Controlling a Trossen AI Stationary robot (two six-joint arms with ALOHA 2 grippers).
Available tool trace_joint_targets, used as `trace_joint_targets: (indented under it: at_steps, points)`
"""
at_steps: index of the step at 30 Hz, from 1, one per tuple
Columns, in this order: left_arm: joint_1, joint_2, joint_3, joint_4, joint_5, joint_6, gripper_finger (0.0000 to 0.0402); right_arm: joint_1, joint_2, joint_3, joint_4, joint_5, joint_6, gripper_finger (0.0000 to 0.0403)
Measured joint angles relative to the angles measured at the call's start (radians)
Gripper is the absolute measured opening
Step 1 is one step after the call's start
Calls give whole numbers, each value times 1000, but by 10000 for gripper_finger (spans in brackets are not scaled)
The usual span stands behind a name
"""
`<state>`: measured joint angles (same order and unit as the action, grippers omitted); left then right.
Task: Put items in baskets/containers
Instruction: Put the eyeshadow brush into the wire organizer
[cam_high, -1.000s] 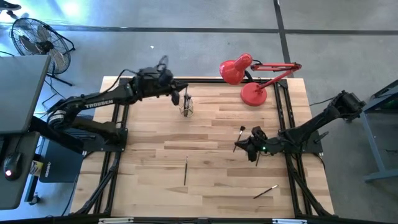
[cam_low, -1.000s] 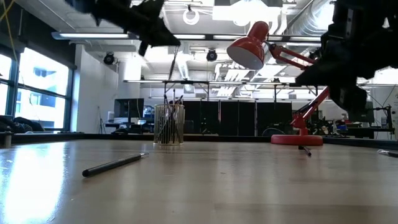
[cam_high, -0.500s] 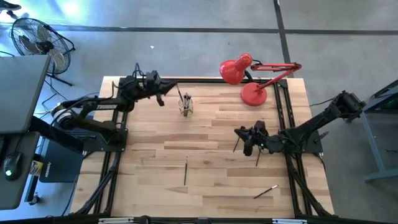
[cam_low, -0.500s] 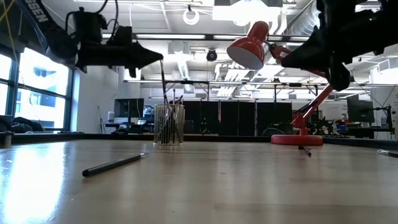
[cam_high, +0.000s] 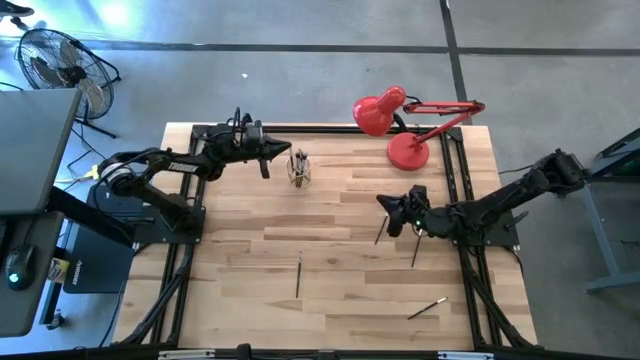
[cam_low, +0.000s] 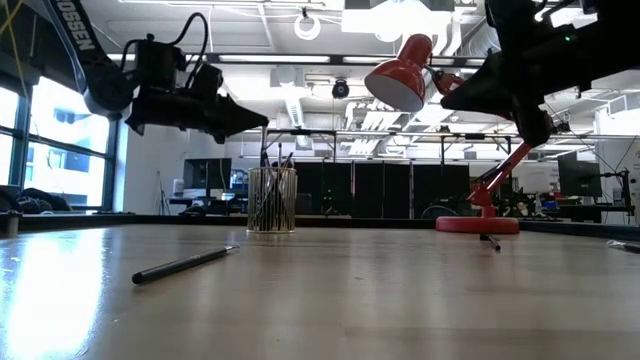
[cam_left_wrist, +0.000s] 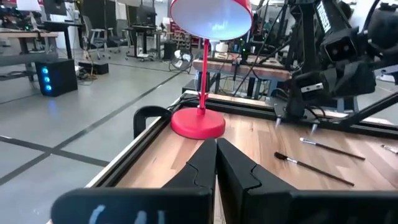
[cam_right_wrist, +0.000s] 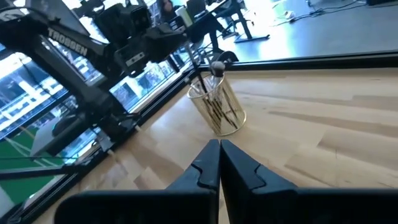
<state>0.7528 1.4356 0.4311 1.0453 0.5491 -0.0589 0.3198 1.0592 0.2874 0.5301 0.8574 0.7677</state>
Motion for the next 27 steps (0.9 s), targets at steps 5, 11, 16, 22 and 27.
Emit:
trace_joint_targets:
  at_steps: [5,11,16,22,27]
  points:
    - [0,3,0,1,-2,3,1,-28,0,0,0,-7,17,2]
    - [0,3,0,-2,-1,3,21,-68,0,0,-1,-40,17,2]
    - [0,3,0,-1,-2,6,77,-95,0,0,-1,-83,17,2]
    - [0,3,5,-1,-1,5,141,-106,0,0,-2,-89,17,1]
    - [0,-16,61,-1,0,0,164,-106,0,0,-12,-90,17,1]
